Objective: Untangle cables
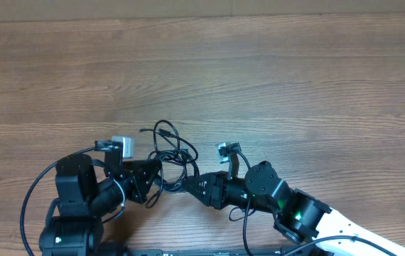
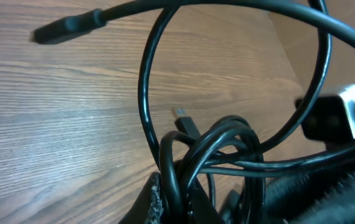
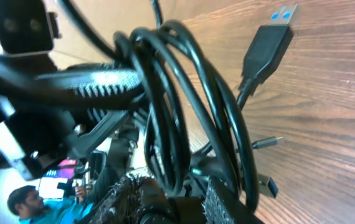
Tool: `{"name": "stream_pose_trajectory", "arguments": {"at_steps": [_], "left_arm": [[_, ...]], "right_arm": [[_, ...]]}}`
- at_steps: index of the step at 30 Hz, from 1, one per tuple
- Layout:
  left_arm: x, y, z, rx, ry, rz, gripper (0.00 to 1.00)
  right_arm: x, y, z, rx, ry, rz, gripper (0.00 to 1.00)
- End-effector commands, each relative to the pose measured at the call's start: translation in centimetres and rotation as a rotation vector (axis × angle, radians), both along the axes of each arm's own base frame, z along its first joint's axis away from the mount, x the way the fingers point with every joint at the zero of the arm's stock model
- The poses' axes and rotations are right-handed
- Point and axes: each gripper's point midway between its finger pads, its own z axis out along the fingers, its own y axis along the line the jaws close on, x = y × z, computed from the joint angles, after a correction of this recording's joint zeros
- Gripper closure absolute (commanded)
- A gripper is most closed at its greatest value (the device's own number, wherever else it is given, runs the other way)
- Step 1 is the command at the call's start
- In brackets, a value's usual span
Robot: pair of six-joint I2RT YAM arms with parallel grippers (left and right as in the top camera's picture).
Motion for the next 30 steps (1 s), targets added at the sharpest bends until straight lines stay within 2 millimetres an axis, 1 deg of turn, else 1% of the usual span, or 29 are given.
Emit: {"name": "stream_pose_trajectory", "arguments": {"at_steps": [1,2,6,7,9,11,13,17,19,21,24,26,28,30], "left_arm": [[-1.4,-2.0,1.5,-0.045,-0.042,-0.122,0.96],[-1.5,-2.3,1.5,-0.047,-0.042,-0.137,0.96],[-2.5,-3.6,1.5,-0.047,-0.041,-0.206,0.96],[-2.7,-3.8,1.5,-0.046,-0.042,-0.219,0.96],[-3.0,-4.2,1.5,-0.040,-0.041,-0.239,0.96],[-2.8,-4.0,1.2,-0.021,-0.041,-0.224,0.96],[-2.4,-3.6,1.0,0.001,-0.042,-0.198,0.96],[-1.2,-2.0,-0.1,0.074,-0.020,-0.085,0.96],[-0.3,-0.3,-0.9,0.109,0.029,0.049,0.96],[0.5,1.3,-1.4,0.120,0.069,0.181,0.96],[1.6,3.8,-1.7,0.092,0.125,0.410,0.96],[2.1,4.9,-1.6,0.056,0.144,0.517,0.96],[2.6,5.4,-1.2,0.010,0.149,0.588,0.96],[2.9,5.5,-0.8,-0.038,0.154,0.624,0.96]], "right_arm": [[1.3,0.0,-0.8,-0.028,-0.008,-0.063,0.67],[1.4,0.1,-1.1,-0.031,-0.006,-0.063,0.69],[1.6,1.0,-1.6,-0.022,-0.005,-0.047,0.80],[1.6,1.2,-1.6,-0.015,-0.006,-0.039,0.87],[1.5,1.7,-1.5,0.002,-0.011,-0.019,0.96],[1.5,1.8,-1.3,0.010,-0.025,-0.008,0.96],[1.1,2.1,-0.5,0.032,-0.068,0.028,0.96],[-0.8,3.1,2.5,0.131,-0.200,0.179,0.96],[-1.7,3.2,3.4,0.164,-0.221,0.226,0.96],[-2.6,3.1,3.8,0.177,-0.252,0.281,0.96],[-4.0,3.1,3.9,0.183,-0.282,0.365,0.96],[-4.3,3.0,3.2,0.166,-0.257,0.384,0.96],[-4.5,2.8,2.0,0.124,-0.212,0.389,0.96],[-4.6,2.5,0.5,0.072,-0.174,0.388,0.96]]}}
